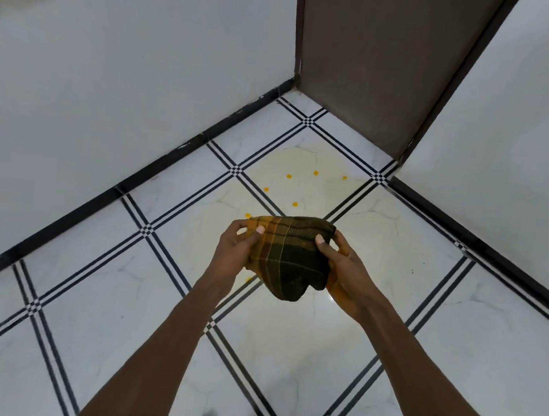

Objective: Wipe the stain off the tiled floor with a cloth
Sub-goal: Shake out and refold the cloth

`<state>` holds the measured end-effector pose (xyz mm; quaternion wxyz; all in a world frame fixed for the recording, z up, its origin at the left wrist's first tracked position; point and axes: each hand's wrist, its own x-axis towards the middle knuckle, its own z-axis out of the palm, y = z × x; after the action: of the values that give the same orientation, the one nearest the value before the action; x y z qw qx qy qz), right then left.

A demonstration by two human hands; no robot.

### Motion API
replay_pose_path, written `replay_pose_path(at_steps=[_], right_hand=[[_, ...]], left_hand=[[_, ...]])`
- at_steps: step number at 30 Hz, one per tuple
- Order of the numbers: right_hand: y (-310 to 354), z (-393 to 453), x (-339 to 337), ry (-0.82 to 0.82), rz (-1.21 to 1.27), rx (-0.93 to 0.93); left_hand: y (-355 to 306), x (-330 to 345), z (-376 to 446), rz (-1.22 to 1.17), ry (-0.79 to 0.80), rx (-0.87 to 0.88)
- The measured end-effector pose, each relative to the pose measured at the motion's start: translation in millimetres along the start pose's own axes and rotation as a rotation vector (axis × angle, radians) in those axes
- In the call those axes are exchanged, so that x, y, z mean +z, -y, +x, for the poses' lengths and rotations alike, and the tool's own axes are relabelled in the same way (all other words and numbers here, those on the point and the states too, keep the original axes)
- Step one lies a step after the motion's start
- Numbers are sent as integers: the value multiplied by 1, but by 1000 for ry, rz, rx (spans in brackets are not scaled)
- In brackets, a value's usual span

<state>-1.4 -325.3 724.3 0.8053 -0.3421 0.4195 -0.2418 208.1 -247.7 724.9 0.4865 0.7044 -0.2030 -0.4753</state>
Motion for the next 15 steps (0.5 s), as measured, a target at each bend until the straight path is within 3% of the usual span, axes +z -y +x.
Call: replay_pose_path(at_steps=[5, 15], right_hand=[[-33, 25, 57, -142, -84, -37], [-131, 132, 108, -403, -575, -165]], left_hand=[[17, -71, 30, 37, 74, -73], [86, -166, 144, 212, 173, -171]])
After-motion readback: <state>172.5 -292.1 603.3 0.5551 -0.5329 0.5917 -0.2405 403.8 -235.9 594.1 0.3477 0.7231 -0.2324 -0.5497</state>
